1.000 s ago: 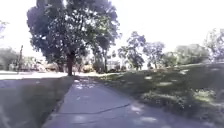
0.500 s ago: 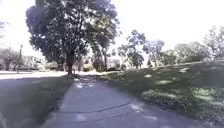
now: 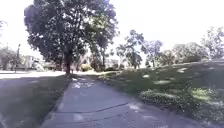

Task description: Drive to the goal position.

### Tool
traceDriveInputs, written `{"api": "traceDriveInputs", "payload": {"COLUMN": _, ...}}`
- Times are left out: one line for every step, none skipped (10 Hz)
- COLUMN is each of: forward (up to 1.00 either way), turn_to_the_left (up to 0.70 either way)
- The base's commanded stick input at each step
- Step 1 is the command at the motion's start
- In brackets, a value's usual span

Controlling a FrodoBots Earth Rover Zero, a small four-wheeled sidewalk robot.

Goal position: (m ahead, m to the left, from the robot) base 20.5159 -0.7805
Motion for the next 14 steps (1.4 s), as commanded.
{"api": "traceDriveInputs", "payload": {"forward": 0.7, "turn_to_the_left": -0.04}}
{"api": "traceDriveInputs", "payload": {"forward": 0.7, "turn_to_the_left": 0.0}}
{"api": "traceDriveInputs", "payload": {"forward": 0.7, "turn_to_the_left": 0.05}}
{"api": "traceDriveInputs", "payload": {"forward": 0.7, "turn_to_the_left": 0.34}}
{"api": "traceDriveInputs", "payload": {"forward": 0.7, "turn_to_the_left": 0.22}}
{"api": "traceDriveInputs", "payload": {"forward": 0.7, "turn_to_the_left": 0.0}}
{"api": "traceDriveInputs", "payload": {"forward": 0.7, "turn_to_the_left": 0.0}}
{"api": "traceDriveInputs", "payload": {"forward": 0.7, "turn_to_the_left": 0.24}}
{"api": "traceDriveInputs", "payload": {"forward": 0.7, "turn_to_the_left": 0.0}}
{"api": "traceDriveInputs", "payload": {"forward": 0.7, "turn_to_the_left": 0.0}}
{"api": "traceDriveInputs", "payload": {"forward": 0.7, "turn_to_the_left": -0.02}}
{"api": "traceDriveInputs", "payload": {"forward": 0.7, "turn_to_the_left": -0.35}}
{"api": "traceDriveInputs", "payload": {"forward": 0.69, "turn_to_the_left": -0.34}}
{"api": "traceDriveInputs", "payload": {"forward": 0.69, "turn_to_the_left": -0.34}}
